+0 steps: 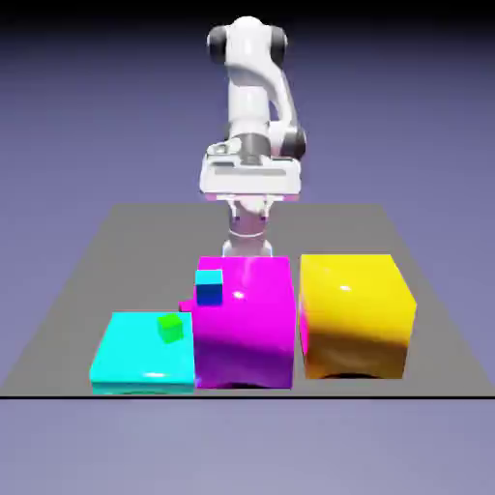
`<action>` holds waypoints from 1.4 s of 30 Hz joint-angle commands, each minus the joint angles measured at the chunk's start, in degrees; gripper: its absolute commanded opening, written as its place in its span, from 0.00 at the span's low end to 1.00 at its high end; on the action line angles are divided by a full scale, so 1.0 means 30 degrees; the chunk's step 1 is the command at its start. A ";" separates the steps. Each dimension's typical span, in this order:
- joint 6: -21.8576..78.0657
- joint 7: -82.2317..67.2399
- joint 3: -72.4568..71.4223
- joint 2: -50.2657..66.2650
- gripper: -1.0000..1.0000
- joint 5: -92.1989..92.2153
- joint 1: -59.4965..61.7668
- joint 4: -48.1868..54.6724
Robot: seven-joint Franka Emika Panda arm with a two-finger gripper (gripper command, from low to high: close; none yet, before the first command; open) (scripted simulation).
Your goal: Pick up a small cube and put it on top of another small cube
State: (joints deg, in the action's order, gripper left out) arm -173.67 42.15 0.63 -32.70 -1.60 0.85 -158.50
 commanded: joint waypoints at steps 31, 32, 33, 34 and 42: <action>-0.1998 -2.5086 1.5091 0.1080 0.50 1.1928 -0.8087 -0.0920; -0.2067 -2.5916 1.5587 0.1116 0.50 1.2337 -0.8368 -0.0971; -0.2136 -2.6747 1.6083 0.1153 0.50 1.2746 -0.8649 -0.1023; -0.2206 -2.7577 1.6579 0.1189 0.50 1.3156 -0.8930 -0.1074; -0.2759 -3.4222 2.0547 0.1479 0.50 1.6429 -1.1180 -0.1482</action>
State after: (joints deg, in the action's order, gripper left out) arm -181.94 -60.51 62.27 -28.27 47.69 -32.69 -162.94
